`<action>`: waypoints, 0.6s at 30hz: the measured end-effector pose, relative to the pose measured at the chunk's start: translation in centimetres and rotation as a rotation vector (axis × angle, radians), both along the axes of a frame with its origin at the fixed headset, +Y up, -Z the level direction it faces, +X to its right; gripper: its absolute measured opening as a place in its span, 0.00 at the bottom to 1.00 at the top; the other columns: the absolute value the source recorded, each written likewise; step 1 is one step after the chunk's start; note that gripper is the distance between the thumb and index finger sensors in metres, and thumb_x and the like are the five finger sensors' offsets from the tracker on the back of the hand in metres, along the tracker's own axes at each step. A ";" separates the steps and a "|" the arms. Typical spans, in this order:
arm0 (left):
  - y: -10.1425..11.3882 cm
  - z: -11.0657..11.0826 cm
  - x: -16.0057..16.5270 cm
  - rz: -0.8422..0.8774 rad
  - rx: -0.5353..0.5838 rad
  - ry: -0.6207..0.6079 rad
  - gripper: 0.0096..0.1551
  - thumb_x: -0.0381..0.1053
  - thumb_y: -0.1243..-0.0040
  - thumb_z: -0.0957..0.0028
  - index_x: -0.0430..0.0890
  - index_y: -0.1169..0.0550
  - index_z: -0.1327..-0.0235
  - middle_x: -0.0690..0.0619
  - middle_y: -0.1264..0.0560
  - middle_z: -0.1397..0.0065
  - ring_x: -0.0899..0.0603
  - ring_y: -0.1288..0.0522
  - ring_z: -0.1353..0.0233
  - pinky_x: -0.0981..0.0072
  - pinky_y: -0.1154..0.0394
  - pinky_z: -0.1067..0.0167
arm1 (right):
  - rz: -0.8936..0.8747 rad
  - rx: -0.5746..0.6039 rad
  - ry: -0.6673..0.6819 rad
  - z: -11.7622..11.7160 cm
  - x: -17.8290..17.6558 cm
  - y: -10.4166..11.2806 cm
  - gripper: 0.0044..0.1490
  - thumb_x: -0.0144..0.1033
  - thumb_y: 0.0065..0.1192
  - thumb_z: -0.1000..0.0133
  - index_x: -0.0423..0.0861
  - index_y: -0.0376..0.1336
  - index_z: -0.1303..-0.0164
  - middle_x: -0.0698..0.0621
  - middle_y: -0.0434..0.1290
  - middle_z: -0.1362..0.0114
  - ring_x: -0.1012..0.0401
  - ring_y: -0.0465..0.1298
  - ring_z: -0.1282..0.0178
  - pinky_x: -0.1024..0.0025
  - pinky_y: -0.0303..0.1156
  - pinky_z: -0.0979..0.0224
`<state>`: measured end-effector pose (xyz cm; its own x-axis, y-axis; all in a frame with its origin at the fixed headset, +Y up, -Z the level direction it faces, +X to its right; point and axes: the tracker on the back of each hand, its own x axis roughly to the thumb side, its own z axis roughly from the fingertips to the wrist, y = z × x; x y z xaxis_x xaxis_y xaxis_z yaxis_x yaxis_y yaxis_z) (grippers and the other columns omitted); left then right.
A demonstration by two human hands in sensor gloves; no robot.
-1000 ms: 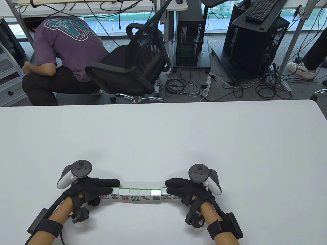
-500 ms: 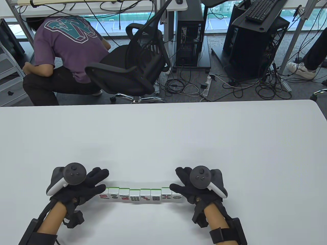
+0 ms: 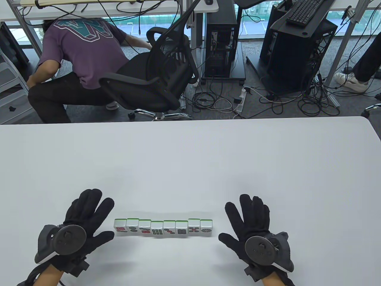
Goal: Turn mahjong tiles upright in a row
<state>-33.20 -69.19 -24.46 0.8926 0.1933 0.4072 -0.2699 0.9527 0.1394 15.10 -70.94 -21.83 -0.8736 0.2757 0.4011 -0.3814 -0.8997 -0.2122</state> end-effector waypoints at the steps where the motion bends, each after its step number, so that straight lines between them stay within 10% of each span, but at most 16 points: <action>1: -0.2 0.0 0.1 -0.001 0.010 0.000 0.51 0.78 0.52 0.66 0.72 0.53 0.27 0.68 0.70 0.17 0.46 0.69 0.11 0.39 0.64 0.16 | 0.008 0.012 -0.009 0.0 0.1 -0.2 0.53 0.68 0.47 0.49 0.65 0.28 0.23 0.49 0.20 0.17 0.36 0.24 0.25 0.29 0.31 0.24; 7: -2.3 0.1 0.3 -0.120 0.020 0.064 0.53 0.79 0.53 0.67 0.75 0.60 0.30 0.73 0.78 0.22 0.53 0.83 0.16 0.42 0.82 0.21 | 0.131 0.062 -0.058 0.0 0.1 -1.3 0.58 0.65 0.56 0.52 0.68 0.24 0.29 0.51 0.17 0.21 0.39 0.20 0.26 0.30 0.26 0.27; 18: -2.2 1.2 -0.5 -0.111 0.055 0.071 0.53 0.80 0.54 0.67 0.75 0.60 0.30 0.72 0.77 0.21 0.52 0.80 0.15 0.41 0.78 0.20 | 0.150 0.096 -0.043 0.6 -0.2 -1.3 0.58 0.66 0.55 0.52 0.68 0.23 0.30 0.51 0.16 0.21 0.38 0.21 0.26 0.28 0.27 0.27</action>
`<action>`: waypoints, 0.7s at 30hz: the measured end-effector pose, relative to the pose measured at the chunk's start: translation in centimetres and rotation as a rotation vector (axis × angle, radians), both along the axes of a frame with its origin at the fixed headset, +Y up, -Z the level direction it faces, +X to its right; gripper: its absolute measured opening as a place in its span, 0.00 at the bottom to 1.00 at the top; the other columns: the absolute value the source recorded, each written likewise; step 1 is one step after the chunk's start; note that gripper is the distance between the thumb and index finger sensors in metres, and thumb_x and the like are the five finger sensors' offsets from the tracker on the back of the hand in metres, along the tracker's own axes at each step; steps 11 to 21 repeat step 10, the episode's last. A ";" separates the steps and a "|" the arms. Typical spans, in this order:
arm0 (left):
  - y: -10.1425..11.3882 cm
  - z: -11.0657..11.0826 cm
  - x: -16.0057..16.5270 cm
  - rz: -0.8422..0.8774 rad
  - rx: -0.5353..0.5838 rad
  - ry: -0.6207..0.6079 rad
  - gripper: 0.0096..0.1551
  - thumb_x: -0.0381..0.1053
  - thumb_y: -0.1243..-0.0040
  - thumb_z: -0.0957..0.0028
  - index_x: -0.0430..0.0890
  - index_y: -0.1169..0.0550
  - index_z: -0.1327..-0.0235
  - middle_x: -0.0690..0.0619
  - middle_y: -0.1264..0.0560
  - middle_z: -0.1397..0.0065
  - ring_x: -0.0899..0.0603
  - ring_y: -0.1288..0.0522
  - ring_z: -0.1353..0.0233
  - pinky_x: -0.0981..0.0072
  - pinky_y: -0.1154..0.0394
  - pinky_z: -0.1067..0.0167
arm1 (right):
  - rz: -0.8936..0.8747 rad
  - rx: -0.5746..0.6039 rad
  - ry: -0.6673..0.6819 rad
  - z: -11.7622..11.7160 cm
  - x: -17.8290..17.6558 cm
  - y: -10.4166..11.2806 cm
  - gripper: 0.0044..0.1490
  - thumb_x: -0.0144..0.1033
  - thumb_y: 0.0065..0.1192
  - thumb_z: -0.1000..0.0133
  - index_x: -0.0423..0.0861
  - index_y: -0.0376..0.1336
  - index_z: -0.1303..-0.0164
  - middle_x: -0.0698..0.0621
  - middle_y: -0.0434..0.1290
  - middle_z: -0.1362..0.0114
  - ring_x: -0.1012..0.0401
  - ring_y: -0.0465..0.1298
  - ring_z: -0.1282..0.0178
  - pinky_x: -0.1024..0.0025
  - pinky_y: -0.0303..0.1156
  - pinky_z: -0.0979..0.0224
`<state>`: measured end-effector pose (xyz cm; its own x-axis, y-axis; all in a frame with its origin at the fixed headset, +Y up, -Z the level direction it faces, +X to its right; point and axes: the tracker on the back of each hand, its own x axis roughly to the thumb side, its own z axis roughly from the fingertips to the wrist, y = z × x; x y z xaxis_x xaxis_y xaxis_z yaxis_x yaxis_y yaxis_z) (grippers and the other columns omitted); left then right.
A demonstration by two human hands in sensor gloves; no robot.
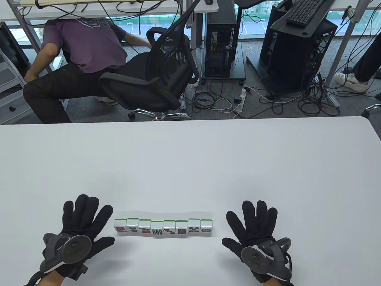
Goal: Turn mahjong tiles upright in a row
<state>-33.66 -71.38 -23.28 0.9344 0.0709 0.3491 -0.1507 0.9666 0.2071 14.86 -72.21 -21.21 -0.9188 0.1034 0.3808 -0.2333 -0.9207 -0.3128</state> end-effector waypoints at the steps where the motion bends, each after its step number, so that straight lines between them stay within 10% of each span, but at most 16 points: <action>1: 0.1 0.1 0.0 0.005 0.003 -0.001 0.53 0.80 0.54 0.67 0.75 0.60 0.30 0.72 0.77 0.21 0.52 0.80 0.15 0.41 0.78 0.19 | 0.000 -0.003 0.002 0.0 0.0 0.0 0.58 0.66 0.54 0.52 0.67 0.23 0.30 0.51 0.16 0.21 0.38 0.21 0.26 0.28 0.27 0.27; 21: 0.3 0.3 -0.1 0.014 0.003 -0.016 0.53 0.80 0.54 0.67 0.74 0.59 0.29 0.71 0.75 0.20 0.50 0.76 0.14 0.40 0.73 0.18 | -0.023 -0.029 0.015 0.0 -0.2 -0.2 0.56 0.67 0.51 0.50 0.67 0.23 0.29 0.51 0.16 0.21 0.38 0.21 0.26 0.28 0.28 0.27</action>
